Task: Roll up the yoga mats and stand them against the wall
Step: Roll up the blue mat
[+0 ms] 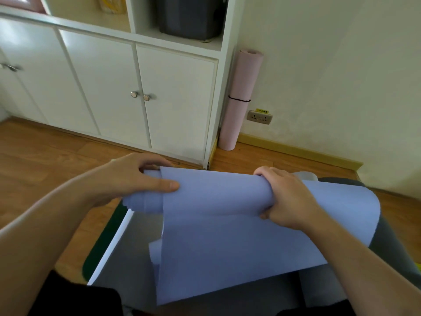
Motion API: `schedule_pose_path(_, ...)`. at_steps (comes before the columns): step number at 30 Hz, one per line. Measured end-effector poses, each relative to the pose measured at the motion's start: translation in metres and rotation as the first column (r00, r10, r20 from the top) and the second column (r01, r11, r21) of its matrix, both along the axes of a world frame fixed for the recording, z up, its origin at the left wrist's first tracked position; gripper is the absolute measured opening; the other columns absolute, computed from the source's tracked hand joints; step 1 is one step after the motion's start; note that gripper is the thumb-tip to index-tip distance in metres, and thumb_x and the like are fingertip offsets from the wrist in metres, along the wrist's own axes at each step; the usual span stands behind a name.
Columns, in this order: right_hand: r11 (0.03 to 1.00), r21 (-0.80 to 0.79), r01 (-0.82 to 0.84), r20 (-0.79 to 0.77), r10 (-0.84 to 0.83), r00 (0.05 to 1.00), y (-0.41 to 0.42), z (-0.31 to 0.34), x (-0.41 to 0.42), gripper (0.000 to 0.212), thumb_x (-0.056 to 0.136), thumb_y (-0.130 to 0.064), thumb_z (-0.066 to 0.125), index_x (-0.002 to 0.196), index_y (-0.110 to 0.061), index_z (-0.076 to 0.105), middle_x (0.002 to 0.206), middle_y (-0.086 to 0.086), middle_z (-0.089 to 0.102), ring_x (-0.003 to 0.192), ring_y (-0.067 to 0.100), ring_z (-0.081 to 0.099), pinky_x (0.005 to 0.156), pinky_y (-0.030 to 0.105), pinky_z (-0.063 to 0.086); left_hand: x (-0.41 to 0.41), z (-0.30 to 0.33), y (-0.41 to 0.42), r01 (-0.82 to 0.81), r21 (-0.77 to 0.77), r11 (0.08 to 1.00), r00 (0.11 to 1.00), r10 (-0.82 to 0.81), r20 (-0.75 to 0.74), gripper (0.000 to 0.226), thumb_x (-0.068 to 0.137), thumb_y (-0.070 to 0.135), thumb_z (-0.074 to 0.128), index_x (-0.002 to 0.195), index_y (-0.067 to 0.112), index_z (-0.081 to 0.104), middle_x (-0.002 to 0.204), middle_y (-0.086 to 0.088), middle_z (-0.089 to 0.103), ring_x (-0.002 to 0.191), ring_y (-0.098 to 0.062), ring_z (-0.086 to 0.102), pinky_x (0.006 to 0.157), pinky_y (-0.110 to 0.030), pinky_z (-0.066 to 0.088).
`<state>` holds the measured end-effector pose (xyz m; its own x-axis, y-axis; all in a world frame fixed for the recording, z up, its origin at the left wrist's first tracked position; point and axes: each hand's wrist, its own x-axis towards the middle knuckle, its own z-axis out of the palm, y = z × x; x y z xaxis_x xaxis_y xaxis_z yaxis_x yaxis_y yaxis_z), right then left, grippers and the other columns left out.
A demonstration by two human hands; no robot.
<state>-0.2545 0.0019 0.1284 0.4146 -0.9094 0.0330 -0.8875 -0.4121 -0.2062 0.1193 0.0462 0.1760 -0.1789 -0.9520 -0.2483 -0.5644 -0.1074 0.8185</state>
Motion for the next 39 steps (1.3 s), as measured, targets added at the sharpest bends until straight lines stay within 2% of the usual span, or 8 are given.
schedule_pose_path(5,0.997,-0.001,0.074,0.091,-0.074,0.993,0.001,-0.001,-0.005,0.078,0.047,-0.036,0.088,0.113,-0.046,0.048,0.107,-0.023,0.058,0.101,0.013,0.055,0.087,0.041,0.05,-0.016,0.003,0.009,-0.179,0.016,0.984,0.93,0.174,-0.323,0.051,0.065,0.049,0.085,0.113,0.037,0.078,0.11,0.011,0.076,0.106,-0.019,0.072,0.087,-0.039,0.064)
schedule_pose_path(10,0.992,0.03,0.121,0.063,-0.123,0.99,0.007,-0.008,-0.007,0.077,0.049,-0.032,0.086,0.114,-0.045,0.046,0.11,-0.022,0.058,0.104,0.016,0.054,0.092,0.042,0.048,-0.038,-0.003,0.021,-0.139,-0.117,0.983,0.983,0.122,-0.139,0.058,0.059,0.051,0.093,0.113,0.041,0.075,0.105,0.023,0.073,0.101,-0.009,0.069,0.084,-0.033,0.063)
schedule_pose_path(15,0.985,0.034,0.169,-0.159,-0.162,0.974,0.021,0.0,0.018,0.091,0.071,-0.04,0.087,0.146,-0.028,0.037,0.144,-0.004,0.038,0.139,0.025,0.034,0.113,0.036,0.04,-0.054,-0.013,0.018,-0.209,-0.239,0.948,0.976,0.187,-0.112,0.043,0.062,0.046,0.097,0.1,0.042,0.075,0.096,0.022,0.074,0.093,0.001,0.069,0.081,-0.022,0.055)
schedule_pose_path(20,0.986,0.131,0.105,0.09,-0.117,0.989,0.088,0.034,0.095,0.104,0.08,-0.085,0.063,0.158,-0.037,0.015,0.14,-0.007,0.031,0.122,0.016,0.045,0.098,0.034,0.051,-0.074,-0.02,0.012,-0.181,-0.254,0.95,0.983,0.176,-0.042,0.051,0.058,0.058,0.094,0.101,0.04,0.072,0.095,0.02,0.073,0.092,-0.008,0.069,0.079,-0.021,0.053)
schedule_pose_path(23,0.974,0.091,0.208,0.031,-0.211,0.977,0.096,0.024,0.117,0.102,0.087,-0.07,0.069,0.159,-0.029,0.008,0.135,0.0,0.042,0.112,0.019,0.057,0.087,0.034,0.058,-0.082,-0.024,0.013,-0.169,-0.229,0.958,0.985,0.157,-0.071,0.048,0.062,0.048,0.095,0.105,0.037,0.076,0.098,0.018,0.075,0.094,-0.007,0.071,0.081,-0.023,0.055)
schedule_pose_path(28,0.954,0.142,0.263,0.114,-0.28,0.953,0.084,0.027,0.123,0.059,0.096,-0.029,0.065,0.145,-0.017,0.034,0.1,-0.001,0.06,0.084,0.019,0.061,0.068,0.032,0.052,-0.096,-0.026,0.02,-0.29,-0.24,0.926,0.952,0.254,-0.171,0.044,0.068,0.038,0.097,0.107,0.035,0.076,0.1,0.017,0.074,0.092,-0.005,0.07,0.077,-0.021,0.054)
schedule_pose_path(34,0.963,0.211,0.169,0.151,-0.203,0.968,0.081,0.03,0.124,0.066,0.109,-0.026,0.053,0.165,-0.012,0.022,0.136,0.012,0.065,0.118,0.026,0.065,0.097,0.035,0.055,-0.116,-0.041,0.023,-0.558,-0.32,0.765,0.826,0.55,-0.126,0.013,0.088,0.045,0.076,0.097,0.04,0.068,0.09,0.02,0.068,0.09,-0.01,0.067,0.08,-0.035,0.056)
schedule_pose_path(39,0.96,0.259,0.105,0.275,-0.178,0.945,0.086,0.033,0.117,0.064,0.109,-0.022,0.054,0.166,-0.016,0.025,0.136,0.01,0.065,0.118,0.024,0.064,0.101,0.037,0.054,-0.127,-0.048,0.022,-0.574,-0.32,0.754,0.813,0.573,-0.109,0.01,0.101,0.041,0.059,0.106,0.036,0.065,0.098,0.014,0.067,0.091,-0.008,0.064,0.079,-0.039,0.058)
